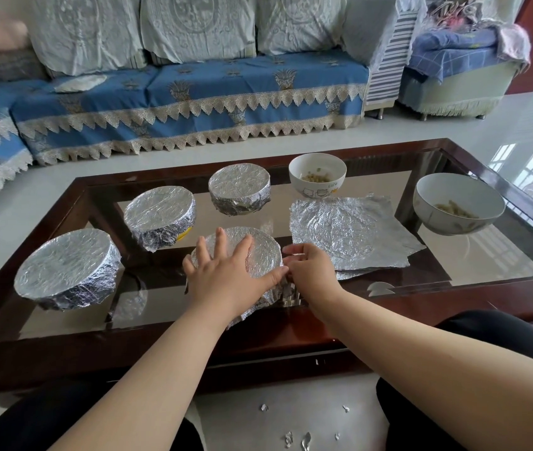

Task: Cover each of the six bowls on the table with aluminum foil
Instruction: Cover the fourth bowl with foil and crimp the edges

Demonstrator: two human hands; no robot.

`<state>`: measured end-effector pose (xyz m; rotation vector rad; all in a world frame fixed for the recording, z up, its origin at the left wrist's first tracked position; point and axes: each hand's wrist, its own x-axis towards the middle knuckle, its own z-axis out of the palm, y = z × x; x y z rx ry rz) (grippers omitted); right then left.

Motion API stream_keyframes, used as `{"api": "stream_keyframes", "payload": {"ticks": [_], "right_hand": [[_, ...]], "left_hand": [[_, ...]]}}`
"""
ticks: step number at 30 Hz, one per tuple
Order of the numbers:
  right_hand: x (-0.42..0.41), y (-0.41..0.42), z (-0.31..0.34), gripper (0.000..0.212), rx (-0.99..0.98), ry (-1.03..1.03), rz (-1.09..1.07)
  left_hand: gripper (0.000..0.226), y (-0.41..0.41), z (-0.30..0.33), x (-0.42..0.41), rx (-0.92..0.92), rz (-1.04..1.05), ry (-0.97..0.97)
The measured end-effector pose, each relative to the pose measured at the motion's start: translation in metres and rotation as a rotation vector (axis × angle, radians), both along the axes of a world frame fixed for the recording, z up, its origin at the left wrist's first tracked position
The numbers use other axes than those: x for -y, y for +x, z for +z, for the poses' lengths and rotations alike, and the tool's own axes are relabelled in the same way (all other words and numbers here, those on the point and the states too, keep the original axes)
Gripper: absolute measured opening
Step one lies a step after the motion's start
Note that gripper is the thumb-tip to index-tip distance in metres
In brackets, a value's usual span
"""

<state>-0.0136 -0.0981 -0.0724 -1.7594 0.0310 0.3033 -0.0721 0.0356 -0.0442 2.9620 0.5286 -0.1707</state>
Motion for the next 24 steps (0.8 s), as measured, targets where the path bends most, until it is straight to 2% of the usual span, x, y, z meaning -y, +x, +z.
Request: {"api": "stream_keyframes", "payload": {"ticks": [3,6,10,24], "right_hand": [[0.003,-0.003,0.005,0.048,0.089,-0.077,0.058],[0.004,-0.009,0.004,0.053,0.198,-0.166,0.133],[0.006,-0.015,0.003,0.061,0.249,-0.249,0.186],[0.003,-0.007,0.004,0.049,0.051,-0.027,0.216]], "left_hand": [[0.105,0.001,0.0,0.0,0.01,0.011,0.006],[0.107,0.001,0.0,0.0,0.013,0.017,0.004],[0.103,0.002,0.0,0.0,0.009,0.015,0.01],[0.102,0.001,0.003,0.001,0.001,0.027,0.004]]}}
